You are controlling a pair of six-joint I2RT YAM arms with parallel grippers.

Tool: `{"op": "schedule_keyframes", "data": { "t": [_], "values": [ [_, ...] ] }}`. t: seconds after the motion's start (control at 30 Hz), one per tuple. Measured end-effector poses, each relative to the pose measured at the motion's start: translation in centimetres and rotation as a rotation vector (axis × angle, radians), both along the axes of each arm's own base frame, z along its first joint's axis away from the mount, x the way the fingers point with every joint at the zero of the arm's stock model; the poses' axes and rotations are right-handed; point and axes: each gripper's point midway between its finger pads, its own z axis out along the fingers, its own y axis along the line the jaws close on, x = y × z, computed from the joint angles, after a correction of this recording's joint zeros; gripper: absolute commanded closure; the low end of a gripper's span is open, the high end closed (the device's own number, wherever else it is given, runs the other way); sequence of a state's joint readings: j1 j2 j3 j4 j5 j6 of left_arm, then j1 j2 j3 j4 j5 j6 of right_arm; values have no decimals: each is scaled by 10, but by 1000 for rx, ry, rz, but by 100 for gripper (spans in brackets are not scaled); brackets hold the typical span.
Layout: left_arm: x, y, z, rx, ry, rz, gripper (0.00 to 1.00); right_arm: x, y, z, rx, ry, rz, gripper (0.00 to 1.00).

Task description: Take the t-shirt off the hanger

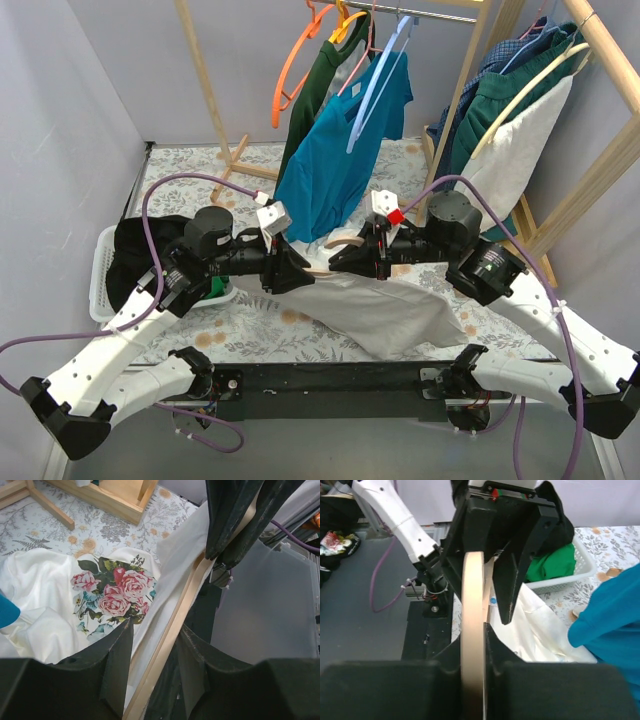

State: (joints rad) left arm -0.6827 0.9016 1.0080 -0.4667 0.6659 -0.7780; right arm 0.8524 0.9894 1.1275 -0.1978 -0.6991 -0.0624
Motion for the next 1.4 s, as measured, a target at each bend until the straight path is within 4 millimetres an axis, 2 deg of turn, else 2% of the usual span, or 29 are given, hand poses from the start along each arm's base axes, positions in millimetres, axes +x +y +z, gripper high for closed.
{"op": "schedule_keyframes", "data": {
  "t": [0.13,0.2,0.23,0.27,0.37,0.5,0.63,0.77,0.83,0.97,1.07,1.23,1.4],
  "values": [
    [3,2,-3,7,6,21,100,10,2,-3,-13,10,-63,99],
    [4,3,-2,7,2,32,70,13,2,-3,-17,8,-85,99],
    [5,3,-2,6,-1,39,60,14,2,-2,-19,6,-97,99],
    [6,4,-1,6,-6,48,44,16,1,-2,-22,4,-110,99],
    [11,7,1,7,-30,90,30,20,-2,-5,-45,3,-148,99],
    [30,26,19,-19,-112,258,20,24,-13,-17,-102,7,-206,99],
    [36,54,50,-110,-226,424,18,24,-27,-19,-141,-9,-249,99],
    [34,68,61,-157,-264,484,19,23,-39,-3,-148,-47,-281,99],
    [35,66,52,-144,-244,480,20,22,-46,11,-145,-75,-294,99],
    [33,58,9,-63,-159,441,25,17,-60,35,-143,-130,-305,99],
    [27,56,-15,-24,-105,409,24,12,-69,44,-154,-157,-308,99],
    [21,57,-22,-12,-90,394,18,11,-79,42,-194,-170,-320,99],
    [32,56,-35,30,-65,426,13,7,-83,39,-216,-169,-314,99]
  ]
}}
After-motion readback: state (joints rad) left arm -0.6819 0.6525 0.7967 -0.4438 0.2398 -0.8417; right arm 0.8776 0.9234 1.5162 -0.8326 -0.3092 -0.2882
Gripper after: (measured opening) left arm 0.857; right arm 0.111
